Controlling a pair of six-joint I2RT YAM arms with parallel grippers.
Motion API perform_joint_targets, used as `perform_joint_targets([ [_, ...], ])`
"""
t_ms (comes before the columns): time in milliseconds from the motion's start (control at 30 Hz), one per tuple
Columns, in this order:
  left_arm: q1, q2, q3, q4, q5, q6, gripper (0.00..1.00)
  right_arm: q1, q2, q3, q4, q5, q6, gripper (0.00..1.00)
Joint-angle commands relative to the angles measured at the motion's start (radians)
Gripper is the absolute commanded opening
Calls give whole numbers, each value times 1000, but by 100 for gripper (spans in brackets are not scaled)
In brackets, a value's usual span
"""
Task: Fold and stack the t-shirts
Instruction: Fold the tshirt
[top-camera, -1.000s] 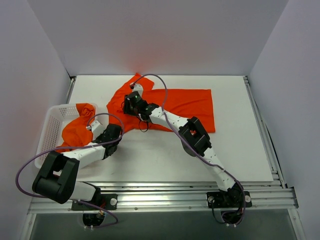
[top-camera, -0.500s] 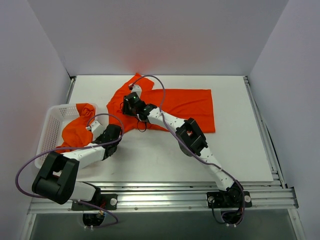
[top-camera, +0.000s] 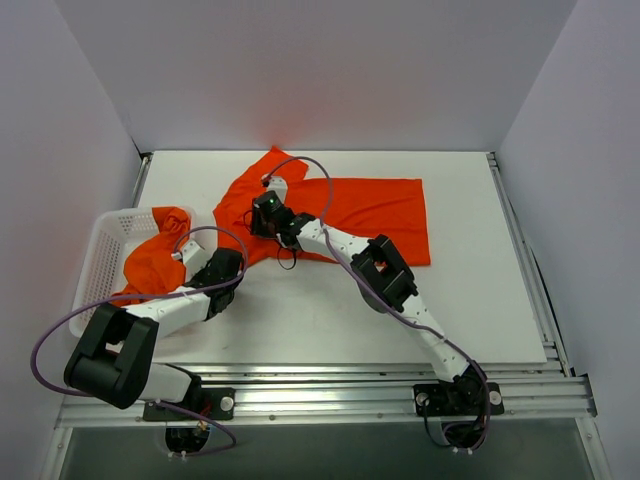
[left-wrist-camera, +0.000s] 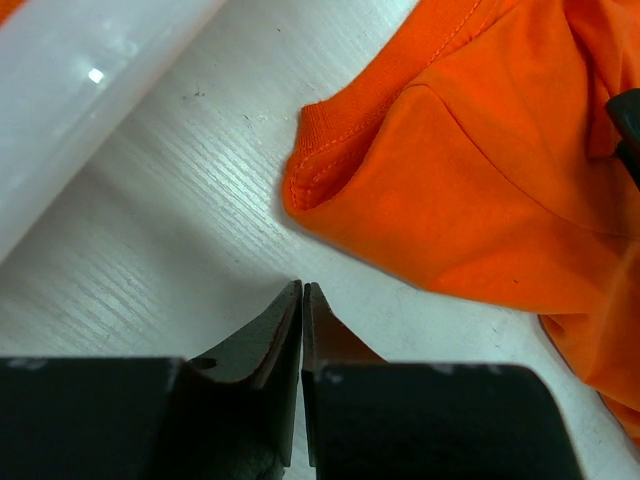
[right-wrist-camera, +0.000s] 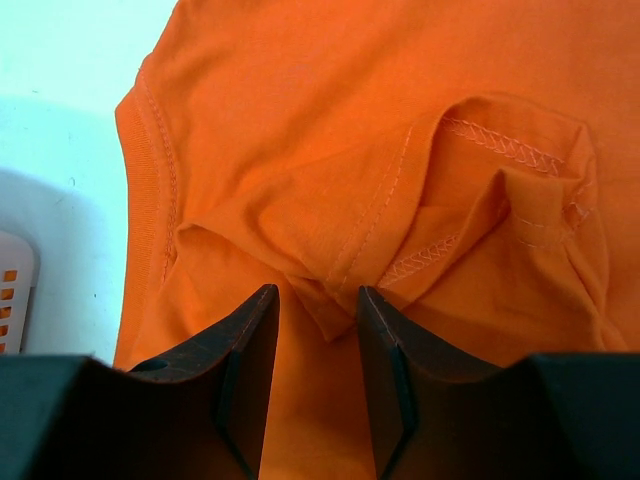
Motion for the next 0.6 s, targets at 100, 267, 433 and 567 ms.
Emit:
perform_joint_targets([
  [100, 4, -19, 4, 34, -19, 2, 12, -7, -108, -28, 0, 54, -25, 34],
  [267, 4, -19, 5, 34, -18, 4, 12, -11, -114, -41, 2, 65, -25, 34],
  [433, 4, -19, 5, 33, -19, 4, 12, -13, -94, -30, 8, 51, -17, 34],
  [567, 4, -21, 2, 36, -18, 4, 12, -13, -65, 2, 8, 36, -8, 34],
])
